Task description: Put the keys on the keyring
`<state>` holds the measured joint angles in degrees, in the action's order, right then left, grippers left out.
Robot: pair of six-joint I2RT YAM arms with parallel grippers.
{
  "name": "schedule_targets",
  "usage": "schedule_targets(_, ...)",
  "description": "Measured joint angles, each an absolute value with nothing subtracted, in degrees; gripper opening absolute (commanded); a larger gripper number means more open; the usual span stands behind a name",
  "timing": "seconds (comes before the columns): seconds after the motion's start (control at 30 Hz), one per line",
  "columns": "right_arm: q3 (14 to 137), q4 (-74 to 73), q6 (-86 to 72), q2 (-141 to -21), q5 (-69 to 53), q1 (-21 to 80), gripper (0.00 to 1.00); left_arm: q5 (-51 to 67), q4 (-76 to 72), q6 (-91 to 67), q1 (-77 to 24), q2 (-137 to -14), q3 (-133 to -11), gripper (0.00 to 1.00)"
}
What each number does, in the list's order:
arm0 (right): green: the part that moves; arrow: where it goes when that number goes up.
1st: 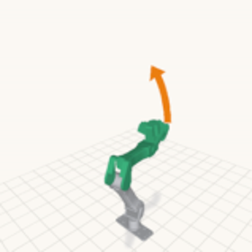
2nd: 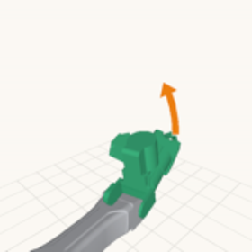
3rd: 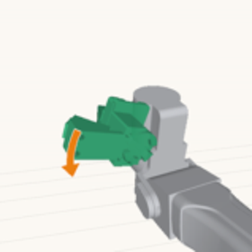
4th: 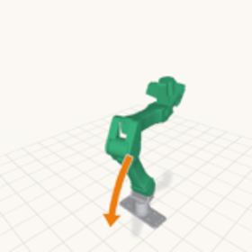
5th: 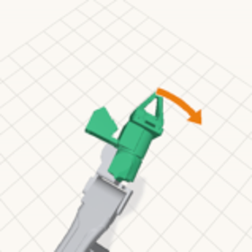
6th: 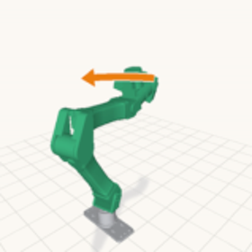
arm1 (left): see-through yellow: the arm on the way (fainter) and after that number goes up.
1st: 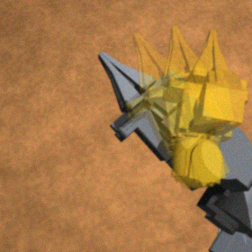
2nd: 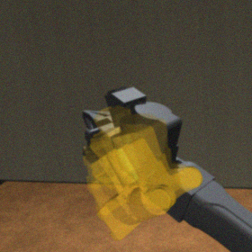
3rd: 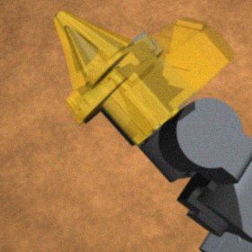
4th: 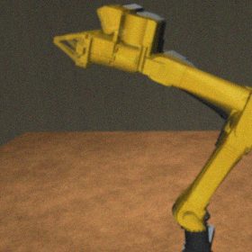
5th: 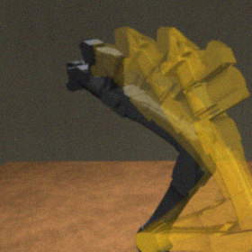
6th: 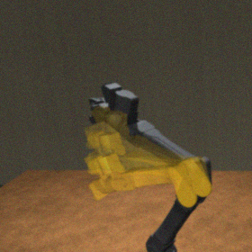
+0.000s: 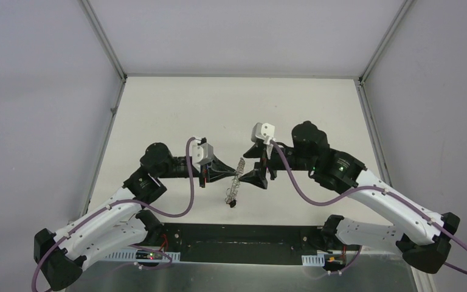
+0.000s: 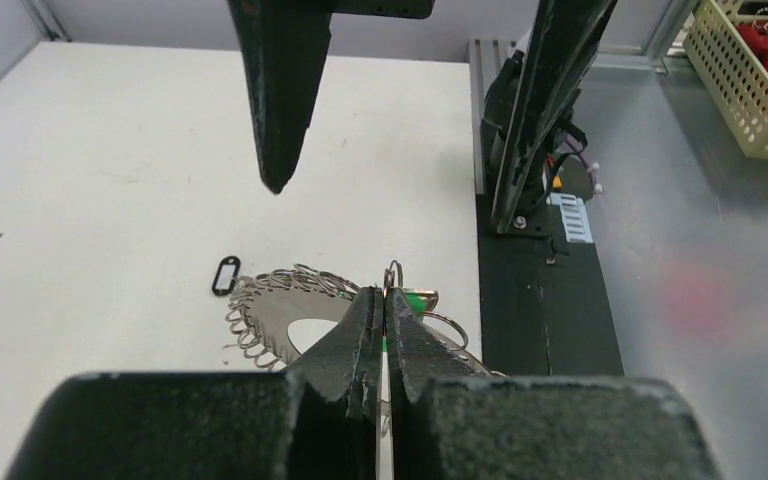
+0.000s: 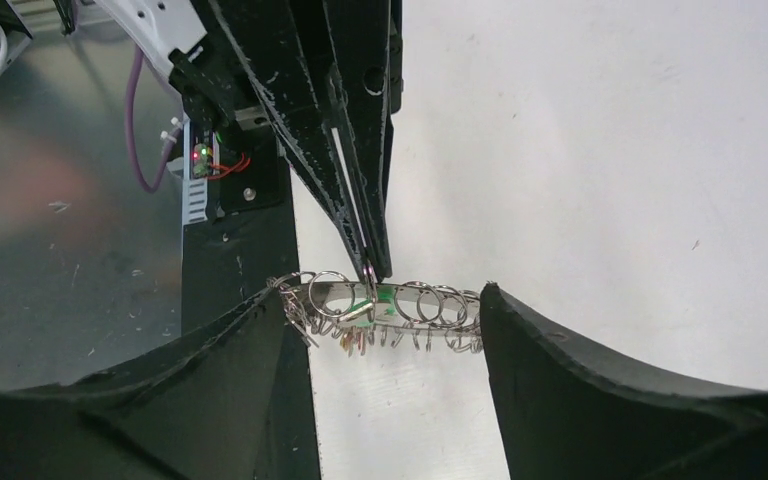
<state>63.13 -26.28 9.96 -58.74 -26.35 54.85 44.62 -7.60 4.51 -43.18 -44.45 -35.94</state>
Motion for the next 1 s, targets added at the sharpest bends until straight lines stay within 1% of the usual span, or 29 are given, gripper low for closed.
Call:
schedule_targets(0.17, 61.1, -22.3, 10.5, -54.7, -27.2, 54.6, 0.64, 43.5, -17.5, 0.2, -43.2, -42.8, -32.2, 0.00)
schedule_targets(0.3, 59.4, -19.7, 11.2, -52.6, -29.2, 54.5, 0.53, 43.5, -25.5, -3.0, -43.2, -42.8, -30.1, 0.00)
schedule_targets(0.47, 58.3, -17.7, 11.7, -52.1, -31.7, 54.3, 0.45, 44.1, -32.5, -5.5, -43.2, -43.2, -29.0, 0.00)
schedule_targets(0.53, 58.1, -17.2, 11.7, -52.1, -32.5, 54.2, 0.45, 44.3, -34.7, -6.3, -43.2, -43.4, -28.7, 0.00)
schedule_targets(0.8, 57.8, -15.2, 11.6, -52.4, -34.0, 54.2, 0.36, 45.6, -37.9, -7.5, -43.2, -43.5, -28.3, 0.00)
schedule_targets(0.93, 57.5, -14.1, 11.4, -52.7, -34.8, 54.2, 0.27, 45.8, -38.6, -8.0, -43.2, -43.5, -28.3, 0.00)
schedule_targets(1.0, 57.4, -13.8, 11.4, -53.1, -35.2, 54.2, 0.26, 46.0, -38.9, -8.2, -43.2, -43.5, -28.3, 0.00)
